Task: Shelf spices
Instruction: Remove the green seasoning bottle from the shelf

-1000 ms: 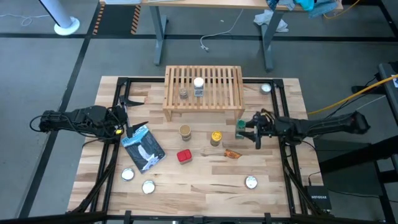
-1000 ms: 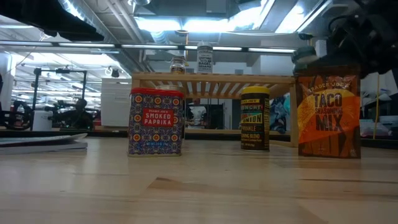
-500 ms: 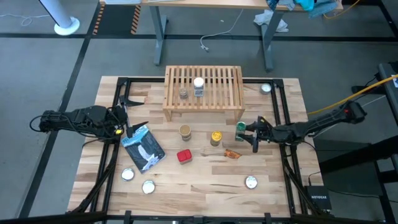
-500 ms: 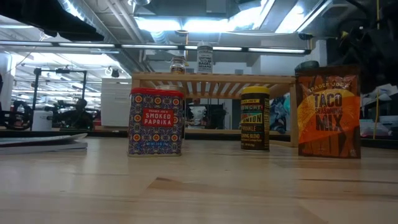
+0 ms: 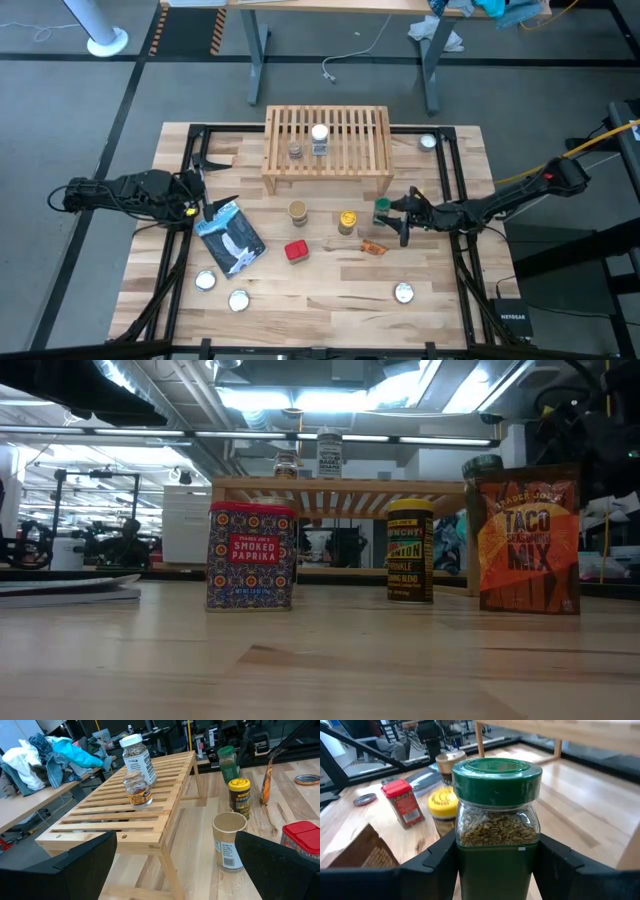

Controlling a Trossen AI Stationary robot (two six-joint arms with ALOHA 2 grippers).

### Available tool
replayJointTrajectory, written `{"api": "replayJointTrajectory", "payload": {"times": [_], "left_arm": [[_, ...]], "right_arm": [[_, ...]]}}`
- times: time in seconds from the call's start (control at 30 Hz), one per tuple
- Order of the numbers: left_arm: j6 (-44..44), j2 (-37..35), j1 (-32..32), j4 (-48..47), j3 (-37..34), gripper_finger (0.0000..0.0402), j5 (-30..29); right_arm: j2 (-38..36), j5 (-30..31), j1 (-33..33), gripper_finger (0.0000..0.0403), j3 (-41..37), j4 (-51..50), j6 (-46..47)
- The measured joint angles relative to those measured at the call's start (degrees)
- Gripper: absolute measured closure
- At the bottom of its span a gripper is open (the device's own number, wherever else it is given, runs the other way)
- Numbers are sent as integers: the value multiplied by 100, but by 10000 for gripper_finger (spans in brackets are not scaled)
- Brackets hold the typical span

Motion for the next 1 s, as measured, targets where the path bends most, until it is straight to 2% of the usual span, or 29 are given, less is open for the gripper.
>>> {"api": "replayJointTrajectory", "payload": {"times": [0.67,1.0], "left_arm": [[-1,0,0,0,0,2,0],[-1,0,0,2,0,2,0]], "right_arm": [[2122,198,-3,196,85,1996,-62],[2404,738,-4,187,92,2111,-82]]}}
